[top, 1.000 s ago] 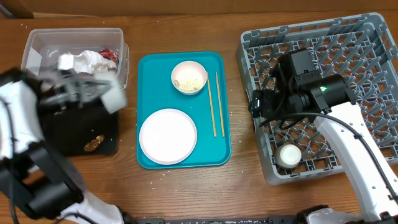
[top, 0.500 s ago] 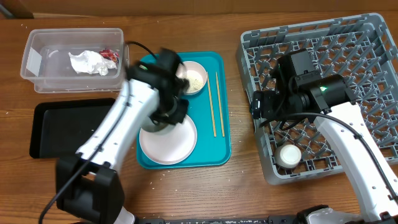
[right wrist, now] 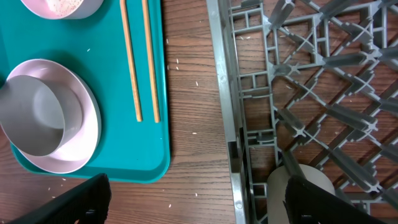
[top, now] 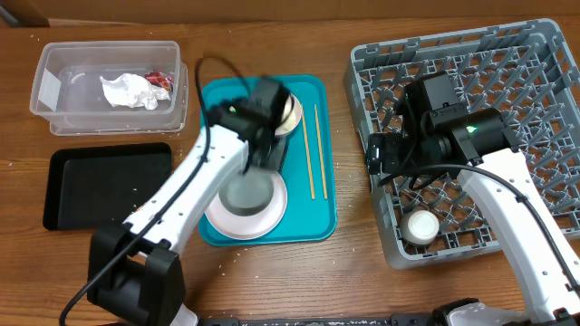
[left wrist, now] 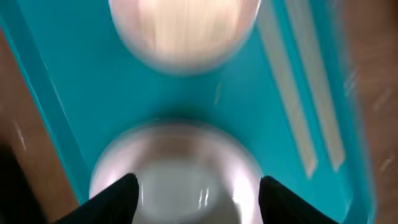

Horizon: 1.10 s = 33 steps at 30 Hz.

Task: Sort waste into correct bins and load items into the dishwasher
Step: 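Set the empty grey bowl onto the white plate with left gripper, then grasp the white bowl of rice with left gripper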

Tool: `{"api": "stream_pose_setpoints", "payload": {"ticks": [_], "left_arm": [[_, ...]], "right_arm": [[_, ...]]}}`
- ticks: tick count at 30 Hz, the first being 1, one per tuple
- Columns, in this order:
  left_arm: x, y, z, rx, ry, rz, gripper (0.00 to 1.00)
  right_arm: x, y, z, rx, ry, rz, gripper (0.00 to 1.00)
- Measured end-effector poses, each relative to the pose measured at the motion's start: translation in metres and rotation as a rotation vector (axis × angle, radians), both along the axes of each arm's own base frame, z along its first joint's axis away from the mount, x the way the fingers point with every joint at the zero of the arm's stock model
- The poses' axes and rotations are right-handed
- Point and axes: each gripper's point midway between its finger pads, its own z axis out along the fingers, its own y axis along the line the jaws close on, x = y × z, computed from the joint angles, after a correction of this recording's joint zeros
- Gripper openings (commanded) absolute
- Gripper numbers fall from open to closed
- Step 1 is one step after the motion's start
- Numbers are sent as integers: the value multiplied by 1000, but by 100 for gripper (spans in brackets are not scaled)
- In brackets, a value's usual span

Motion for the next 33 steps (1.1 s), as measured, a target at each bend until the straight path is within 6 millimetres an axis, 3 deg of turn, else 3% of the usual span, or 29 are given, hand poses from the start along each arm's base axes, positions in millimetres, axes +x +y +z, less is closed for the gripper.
{"api": "stream_pose_setpoints", "payload": {"ticks": [2,4,7,10,13,16,18,23,33], "left_arm": [[35,-18,27,-56,-157,-69,67],[54,-32,44,-83,-254,-168,69],[70,-47,46,-80,-325,-302,68],[81,-55,21,-52,-314,-381,68],[86,-58,-20,-19,-251,-427,67],[86,-58,-55,7,-186,-450,64],[85,-57,-69,15,-158,-455,60],[84,-56,-87,28,-126,-462,31],[88,-55,-94,16,-120,-382,4]], "right_arm": [[0,0,0,0,0,0,92],[0,0,0,-1,1,1,92],[-3,-1,-1,-4,12,1,92],[-3,-1,-1,-5,12,1,92],[-3,-1,-1,-4,12,2,92],[-3,-1,-1,-4,11,4,92],[-3,-1,-1,-5,11,4,92],[-3,-1,-1,-4,10,4,92],[-2,-1,-1,-3,7,4,92]]}}
